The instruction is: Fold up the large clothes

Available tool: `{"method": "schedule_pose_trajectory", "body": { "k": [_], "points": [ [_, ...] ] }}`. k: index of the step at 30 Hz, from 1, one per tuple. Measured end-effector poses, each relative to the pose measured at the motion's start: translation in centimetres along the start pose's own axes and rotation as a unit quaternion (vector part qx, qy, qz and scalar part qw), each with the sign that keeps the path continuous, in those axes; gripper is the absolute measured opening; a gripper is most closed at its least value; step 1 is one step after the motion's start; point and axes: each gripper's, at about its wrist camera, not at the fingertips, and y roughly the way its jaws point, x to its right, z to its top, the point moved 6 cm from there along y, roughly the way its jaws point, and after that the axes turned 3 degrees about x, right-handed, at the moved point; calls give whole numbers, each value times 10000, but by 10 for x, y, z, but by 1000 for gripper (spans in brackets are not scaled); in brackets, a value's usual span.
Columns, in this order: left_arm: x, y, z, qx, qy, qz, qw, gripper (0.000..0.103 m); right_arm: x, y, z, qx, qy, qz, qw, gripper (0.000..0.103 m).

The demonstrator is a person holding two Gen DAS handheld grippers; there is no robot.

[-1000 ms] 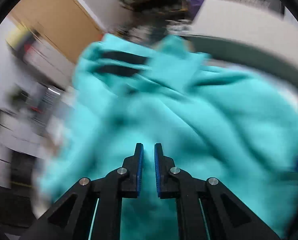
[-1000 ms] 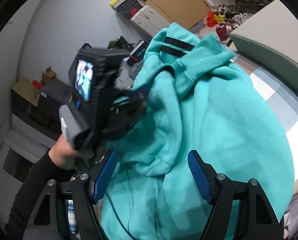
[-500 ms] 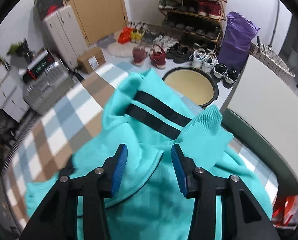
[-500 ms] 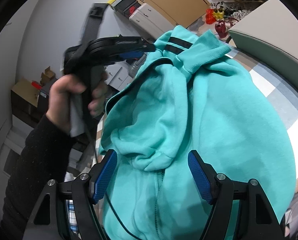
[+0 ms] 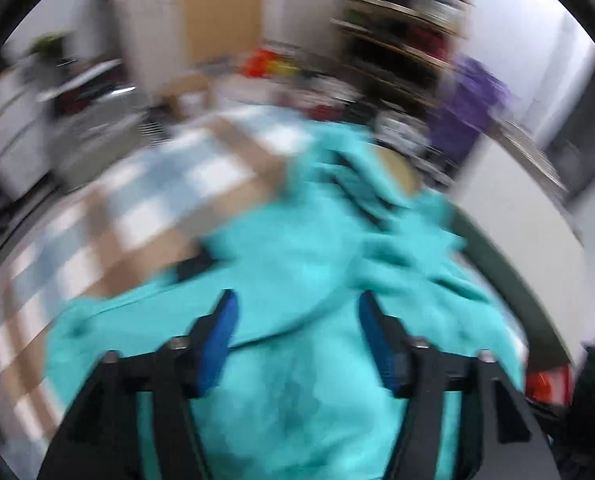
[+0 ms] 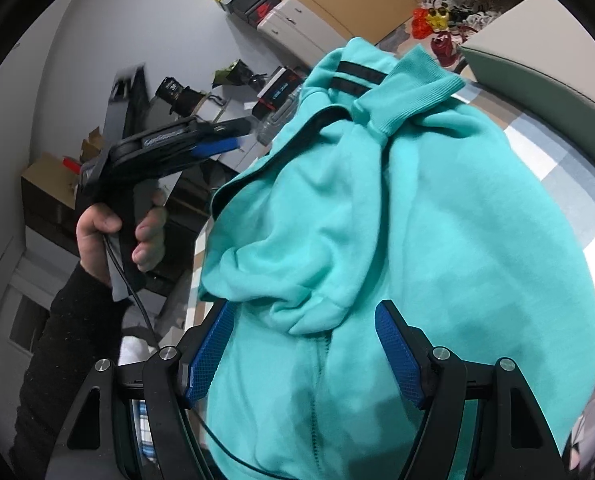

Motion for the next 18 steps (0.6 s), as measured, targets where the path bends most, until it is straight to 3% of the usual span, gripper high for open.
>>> {"method": "schedule_pose_trajectory", "body": {
  "k": [2, 5, 7, 9, 11, 13, 14, 18],
  "points": [
    [-38, 4, -18, -45, -654, 77, 9978, 61, -4, 1, -1, 10, -97, -56, 9999, 74],
    [-55, 34, -53, -170, -1542, -670, 9856, 61, -6, 2, -3, 17, -82, -59, 9999, 74],
    [-56, 54, -66, -225, -1821, -822, 9796, 60, -8, 3, -5, 54, -116, -96, 9999, 74],
    [-43, 46, -73, 160, -1637, -712, 9838, 60, -9, 4, -6, 43, -231, -210, 9995, 74],
    [-30, 39, -74, 54, -1387, -656, 9881, 61, -6, 8, -7, 3, -253, -318, 9992, 74],
    [-19, 28, -72, -229, -1165, -901, 9888, 61, -3, 11, -8, -54, -174, -343, 9992, 74],
    [-18, 19, -65, -190, -1035, -970, 9897, 61, -3, 11, -9, -74, -147, -343, 9993, 74],
    [-38, -11, -44, 442, -1117, -759, 9899, 61, -6, 12, -9, -37, -241, -336, 9991, 74]
  ]
}}
